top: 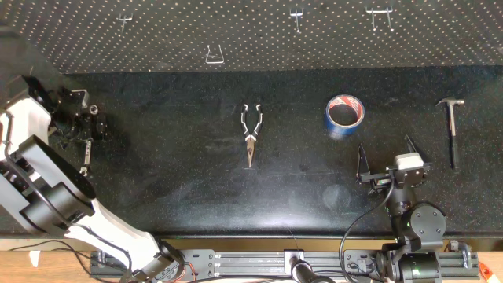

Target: Place Tools Onto Pegboard

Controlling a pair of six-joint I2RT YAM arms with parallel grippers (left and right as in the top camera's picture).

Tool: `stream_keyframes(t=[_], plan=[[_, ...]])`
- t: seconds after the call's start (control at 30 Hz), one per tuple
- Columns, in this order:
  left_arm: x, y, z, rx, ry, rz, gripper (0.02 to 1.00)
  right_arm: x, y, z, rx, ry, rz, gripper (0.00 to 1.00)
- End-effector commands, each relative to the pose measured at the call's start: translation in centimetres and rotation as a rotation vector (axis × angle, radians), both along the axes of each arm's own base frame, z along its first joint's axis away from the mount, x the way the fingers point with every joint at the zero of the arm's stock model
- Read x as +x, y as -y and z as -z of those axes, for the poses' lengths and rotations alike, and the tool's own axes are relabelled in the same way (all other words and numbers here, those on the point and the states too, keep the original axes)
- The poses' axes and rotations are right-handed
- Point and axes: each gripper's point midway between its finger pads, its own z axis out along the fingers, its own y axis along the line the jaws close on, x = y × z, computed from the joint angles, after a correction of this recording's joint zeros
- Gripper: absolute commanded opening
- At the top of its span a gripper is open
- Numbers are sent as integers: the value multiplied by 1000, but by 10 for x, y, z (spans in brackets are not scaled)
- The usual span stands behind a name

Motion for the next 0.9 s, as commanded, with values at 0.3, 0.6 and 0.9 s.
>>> stream_keyframes(t=[0.3, 0.6, 0.9], plan=[[4, -2, 7, -52, 17, -98, 53, 0, -1, 1, -10, 0, -5, 976], [23, 28, -74, 41, 167, -40, 29, 0, -1, 1, -10, 0, -5, 976], [32, 145, -210, 50, 595, 6, 29, 0, -1, 1, -10, 0, -5, 976]])
